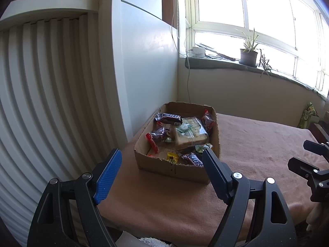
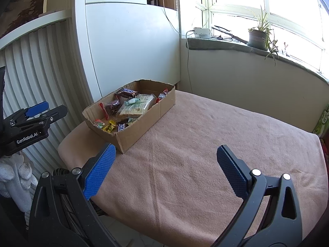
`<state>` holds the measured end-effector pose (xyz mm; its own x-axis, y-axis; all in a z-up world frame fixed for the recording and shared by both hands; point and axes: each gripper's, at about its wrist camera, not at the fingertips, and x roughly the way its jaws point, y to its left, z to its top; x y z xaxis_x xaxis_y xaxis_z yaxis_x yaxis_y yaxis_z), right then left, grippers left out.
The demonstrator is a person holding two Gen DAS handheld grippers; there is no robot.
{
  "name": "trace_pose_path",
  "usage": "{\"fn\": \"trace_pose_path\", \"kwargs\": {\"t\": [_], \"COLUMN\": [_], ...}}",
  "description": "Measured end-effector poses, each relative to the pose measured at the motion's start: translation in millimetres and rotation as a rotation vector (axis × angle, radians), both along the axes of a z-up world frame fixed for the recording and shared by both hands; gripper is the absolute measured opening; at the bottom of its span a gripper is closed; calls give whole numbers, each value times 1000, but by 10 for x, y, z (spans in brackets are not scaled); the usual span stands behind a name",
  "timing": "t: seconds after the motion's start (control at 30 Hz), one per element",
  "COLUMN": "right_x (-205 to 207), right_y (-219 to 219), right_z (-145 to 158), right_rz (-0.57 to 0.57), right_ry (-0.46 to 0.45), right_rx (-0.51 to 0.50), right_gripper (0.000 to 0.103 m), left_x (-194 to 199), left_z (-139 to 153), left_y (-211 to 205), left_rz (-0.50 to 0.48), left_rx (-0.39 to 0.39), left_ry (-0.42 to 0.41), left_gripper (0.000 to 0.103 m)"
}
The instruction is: Organize snacks
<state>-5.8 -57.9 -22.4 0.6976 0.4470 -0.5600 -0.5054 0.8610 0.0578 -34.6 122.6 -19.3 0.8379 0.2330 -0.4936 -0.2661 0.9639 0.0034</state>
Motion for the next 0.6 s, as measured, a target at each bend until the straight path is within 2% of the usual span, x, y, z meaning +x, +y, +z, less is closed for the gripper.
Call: {"fn": "trace_pose_path", "kwargs": {"t": [0.6], "right_x": [18], "right_y": [19], "right_z": [-63], "right_rz": [-12], "right_ry": [16], "right_rx": [-10], "right_gripper": [101], "left_x": [15], "left_z": [-70], "left_y": [52], "left_rz": [4], "left_rx": [-12], "left_ry": [20], "left_gripper": [81]}}
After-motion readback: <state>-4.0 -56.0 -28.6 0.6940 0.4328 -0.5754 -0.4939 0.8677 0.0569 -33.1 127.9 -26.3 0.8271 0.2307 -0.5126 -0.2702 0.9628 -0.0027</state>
